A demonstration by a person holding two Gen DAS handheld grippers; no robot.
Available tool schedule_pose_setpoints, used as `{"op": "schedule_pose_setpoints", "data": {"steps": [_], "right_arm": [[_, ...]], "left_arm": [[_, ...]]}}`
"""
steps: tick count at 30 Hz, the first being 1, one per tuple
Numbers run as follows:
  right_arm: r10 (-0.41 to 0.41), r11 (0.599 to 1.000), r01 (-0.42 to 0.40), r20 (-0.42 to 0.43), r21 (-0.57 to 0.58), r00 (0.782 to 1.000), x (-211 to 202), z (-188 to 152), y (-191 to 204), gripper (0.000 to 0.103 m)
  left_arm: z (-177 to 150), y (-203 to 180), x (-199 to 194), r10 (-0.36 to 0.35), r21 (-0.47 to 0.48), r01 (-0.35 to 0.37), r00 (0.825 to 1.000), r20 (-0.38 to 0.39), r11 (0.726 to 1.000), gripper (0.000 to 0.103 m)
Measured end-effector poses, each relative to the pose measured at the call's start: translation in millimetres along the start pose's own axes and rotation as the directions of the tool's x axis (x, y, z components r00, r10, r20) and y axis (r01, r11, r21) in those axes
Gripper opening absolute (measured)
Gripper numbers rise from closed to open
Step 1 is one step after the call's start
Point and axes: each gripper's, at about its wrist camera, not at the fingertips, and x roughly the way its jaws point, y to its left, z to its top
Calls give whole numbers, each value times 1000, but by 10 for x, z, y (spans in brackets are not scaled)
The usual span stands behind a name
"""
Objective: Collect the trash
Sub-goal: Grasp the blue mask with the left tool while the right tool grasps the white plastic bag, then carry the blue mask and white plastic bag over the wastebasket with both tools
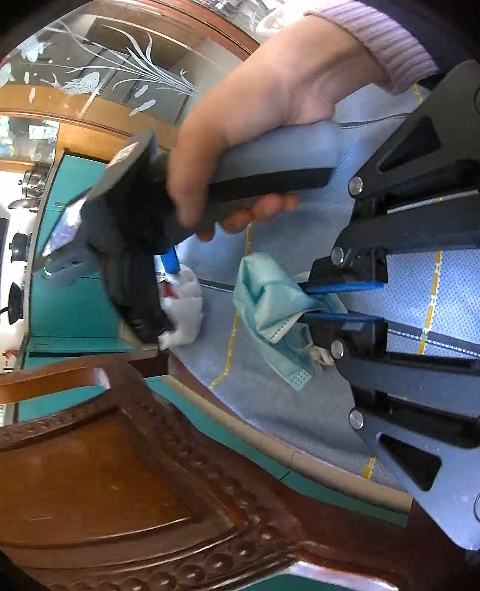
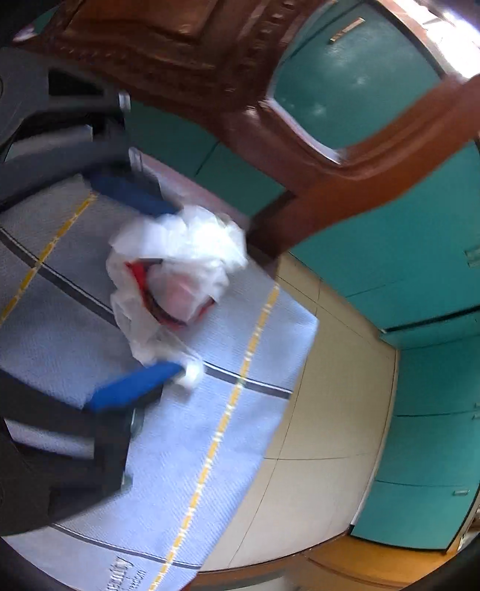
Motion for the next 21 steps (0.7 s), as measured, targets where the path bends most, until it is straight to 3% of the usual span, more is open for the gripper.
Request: {"op": "schedule_pose_setpoints", "data": {"steps": [1, 3, 6, 12, 17, 21], "right_arm": [[23, 1000, -23, -19, 5, 1000, -36, -47, 1, 29], [9, 1000, -9, -10, 0, 1000, -142, -125, 36, 23], [-108, 993, 110, 55, -37, 993, -518, -315, 78, 22], [-281, 959, 281, 189, 27, 941, -1532, -1032, -126, 22], [-322, 946, 320, 240, 51, 916, -2100, -1713, -140, 22], [-343, 939, 335, 262, 76, 902, -2297, -2161, -139, 22]], "left_arm": [[11, -12, 5, 8, -1, -8, 1000, 10, 1000, 10], [32, -32, 14, 20, 0, -20, 1000, 21, 1000, 10], [-13, -51, -77, 42, -6, -42, 999, 35, 999, 10], [-66, -35, -345, 50, -2, -50, 993, 103, 999, 10], [-286, -136, -561, 57, 20, -61, 985, 165, 998, 10], [-469, -176, -774, 41, 39, -48, 987, 156, 998, 10]]}}
